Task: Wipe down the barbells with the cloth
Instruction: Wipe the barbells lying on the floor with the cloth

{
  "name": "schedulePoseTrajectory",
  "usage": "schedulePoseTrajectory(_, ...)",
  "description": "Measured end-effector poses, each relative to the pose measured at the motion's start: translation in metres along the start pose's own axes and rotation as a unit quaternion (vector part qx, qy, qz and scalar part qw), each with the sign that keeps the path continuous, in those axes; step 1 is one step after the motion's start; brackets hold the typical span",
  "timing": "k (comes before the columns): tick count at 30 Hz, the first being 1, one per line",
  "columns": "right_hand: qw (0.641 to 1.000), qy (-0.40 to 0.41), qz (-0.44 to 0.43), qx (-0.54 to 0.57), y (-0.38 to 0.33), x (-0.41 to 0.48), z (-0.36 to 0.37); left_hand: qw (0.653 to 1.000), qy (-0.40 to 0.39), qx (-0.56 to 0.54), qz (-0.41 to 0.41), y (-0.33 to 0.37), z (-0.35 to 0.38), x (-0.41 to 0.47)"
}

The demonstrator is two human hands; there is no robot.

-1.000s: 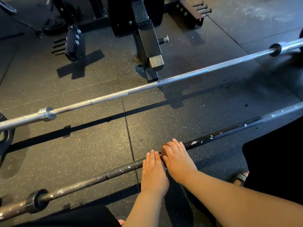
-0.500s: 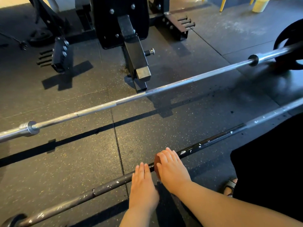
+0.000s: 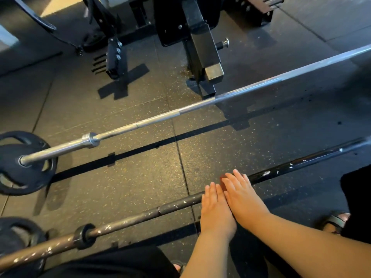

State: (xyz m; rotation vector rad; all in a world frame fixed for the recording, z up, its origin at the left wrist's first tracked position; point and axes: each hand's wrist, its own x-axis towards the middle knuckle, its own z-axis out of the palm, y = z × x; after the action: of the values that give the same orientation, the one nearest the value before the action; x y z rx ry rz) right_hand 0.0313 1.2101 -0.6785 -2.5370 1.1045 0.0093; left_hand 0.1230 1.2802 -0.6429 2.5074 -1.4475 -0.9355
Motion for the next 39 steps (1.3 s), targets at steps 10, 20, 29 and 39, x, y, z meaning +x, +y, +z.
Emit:
schedulePoseTrajectory(10,0.999,0.006,0.020,0.028,0.005,0.000,0.004,1.000,0.011,-0.003,0.003,-0.004,0.002,0.003)
schedulePoseTrajectory(20,0.999,0.006,0.047,0.024,-0.002,0.000,-0.006,1.000,0.007,-0.007,0.010,-0.005,0.001,0.006)
schedulePoseTrajectory(29,0.997,0.019,0.073,0.017,0.001,0.003,-0.010,1.000,-0.004,0.015,0.004,-0.002,-0.001,0.009)
schedulePoseTrajectory(39,0.993,0.054,0.098,0.031,0.009,0.002,-0.001,1.000,-0.020,0.011,0.001,-0.003,0.000,0.002)
